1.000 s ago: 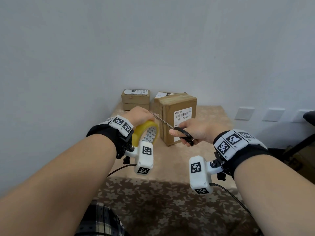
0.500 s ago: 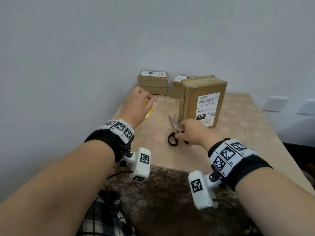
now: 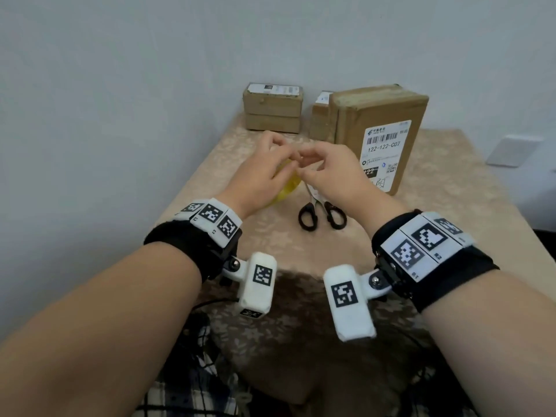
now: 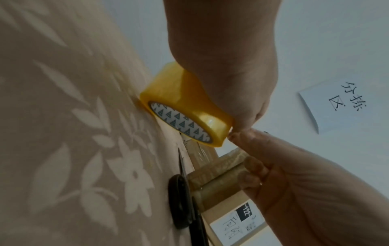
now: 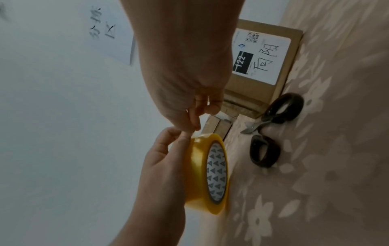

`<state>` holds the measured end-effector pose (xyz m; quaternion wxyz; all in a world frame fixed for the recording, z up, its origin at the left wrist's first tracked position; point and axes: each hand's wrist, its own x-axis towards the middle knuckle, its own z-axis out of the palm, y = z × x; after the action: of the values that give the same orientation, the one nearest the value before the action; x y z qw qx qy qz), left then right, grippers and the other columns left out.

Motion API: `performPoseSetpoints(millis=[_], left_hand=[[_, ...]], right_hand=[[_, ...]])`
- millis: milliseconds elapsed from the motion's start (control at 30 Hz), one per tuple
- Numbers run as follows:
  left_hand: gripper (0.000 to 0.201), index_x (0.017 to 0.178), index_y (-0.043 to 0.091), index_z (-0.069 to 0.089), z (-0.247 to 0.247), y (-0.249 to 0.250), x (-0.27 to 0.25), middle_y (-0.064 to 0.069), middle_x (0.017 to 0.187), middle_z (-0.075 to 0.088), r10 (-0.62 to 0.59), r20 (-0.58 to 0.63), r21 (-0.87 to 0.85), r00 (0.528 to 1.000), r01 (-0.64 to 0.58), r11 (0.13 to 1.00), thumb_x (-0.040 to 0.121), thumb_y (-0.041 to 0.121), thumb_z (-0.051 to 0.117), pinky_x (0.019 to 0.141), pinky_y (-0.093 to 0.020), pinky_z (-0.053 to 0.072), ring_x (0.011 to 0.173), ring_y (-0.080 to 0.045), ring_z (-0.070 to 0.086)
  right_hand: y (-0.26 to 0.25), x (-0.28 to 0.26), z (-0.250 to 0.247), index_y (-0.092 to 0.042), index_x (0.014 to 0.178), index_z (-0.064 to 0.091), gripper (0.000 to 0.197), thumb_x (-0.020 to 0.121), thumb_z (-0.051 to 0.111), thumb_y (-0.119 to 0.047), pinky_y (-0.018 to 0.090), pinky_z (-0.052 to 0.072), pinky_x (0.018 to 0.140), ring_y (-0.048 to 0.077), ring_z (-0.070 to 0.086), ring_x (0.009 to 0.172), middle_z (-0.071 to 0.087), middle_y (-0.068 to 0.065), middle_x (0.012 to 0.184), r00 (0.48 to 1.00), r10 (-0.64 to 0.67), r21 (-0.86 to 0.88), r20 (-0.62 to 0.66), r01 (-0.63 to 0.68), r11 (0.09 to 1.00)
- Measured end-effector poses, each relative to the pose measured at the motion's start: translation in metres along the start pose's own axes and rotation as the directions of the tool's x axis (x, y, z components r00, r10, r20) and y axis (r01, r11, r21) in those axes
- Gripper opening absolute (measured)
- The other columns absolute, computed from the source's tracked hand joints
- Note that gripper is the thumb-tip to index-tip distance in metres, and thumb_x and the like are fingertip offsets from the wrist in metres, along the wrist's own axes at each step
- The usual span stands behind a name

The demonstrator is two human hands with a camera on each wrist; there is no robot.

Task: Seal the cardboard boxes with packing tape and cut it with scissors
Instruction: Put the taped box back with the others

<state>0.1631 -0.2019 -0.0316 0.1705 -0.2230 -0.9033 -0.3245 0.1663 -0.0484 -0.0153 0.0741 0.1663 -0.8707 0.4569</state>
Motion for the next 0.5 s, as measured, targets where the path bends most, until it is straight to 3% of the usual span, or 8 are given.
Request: performPoseSetpoints(millis=[133, 300, 400, 500], left_hand=[[0.021, 0.108, 0.013, 0.061, -0.004, 0.005, -0.001, 0.004, 0.110, 0.034, -0.001, 0.035, 0.016, 0.999, 0.000, 1.000, 0.098, 0.021, 0.044, 0.082, -0.028, 0.042, 0.096, -0.015, 0.049], [0.024, 0.113, 0.012, 0.055, -0.009, 0.011, -0.001, -0.001, 0.120, 0.039, 0.019, 0.131, 0.183, 0.991, -0.043, 0.982, 0.098, 0.028, 0.043, 0.066, -0.028, 0.039, 0.079, -0.015, 0.049], [0.036, 0.126, 0.012, 0.047, -0.006, 0.008, 0.002, 0.002, 0.123, 0.044, -0.045, 0.109, 0.151, 0.993, 0.028, 0.988, 0.096, 0.031, 0.049, 0.078, -0.020, 0.036, 0.099, -0.010, 0.050], [0.044, 0.128, 0.010, 0.047, -0.009, 0.003, 0.005, 0.005, 0.113, 0.049, -0.122, 0.076, -0.011, 0.990, 0.123, 0.992, 0.091, 0.032, 0.059, 0.082, -0.016, 0.034, 0.097, -0.007, 0.048]], right_hand=[[0.006, 0.005, 0.004, -0.011, 0.115, 0.068, 0.030, 0.085, 0.066, -0.013, 0.021, 0.045, 0.077, 0.008, 0.060, 0.088, 0.069, 0.002, 0.100, 0.996, 0.077, -0.002, -0.038, -0.077, 0.997], [0.004, 0.005, 0.002, -0.012, 0.092, 0.075, 0.011, 0.082, 0.074, -0.017, 0.029, 0.053, 0.084, 0.010, 0.065, 0.084, 0.066, -0.005, 0.080, 0.986, 0.112, 0.024, -0.123, -0.109, 0.994], [0.005, 0.006, 0.001, -0.012, 0.083, 0.073, 0.006, 0.082, 0.074, -0.017, 0.032, 0.053, 0.078, 0.013, 0.063, 0.079, 0.064, -0.003, 0.075, 0.981, 0.120, -0.008, -0.150, -0.123, 0.992], [0.005, 0.006, 0.000, -0.016, 0.077, 0.065, 0.011, 0.085, 0.071, -0.021, 0.018, 0.041, 0.062, 0.009, 0.054, 0.070, 0.055, -0.009, 0.069, 0.987, 0.084, -0.093, -0.137, -0.097, 0.991]])
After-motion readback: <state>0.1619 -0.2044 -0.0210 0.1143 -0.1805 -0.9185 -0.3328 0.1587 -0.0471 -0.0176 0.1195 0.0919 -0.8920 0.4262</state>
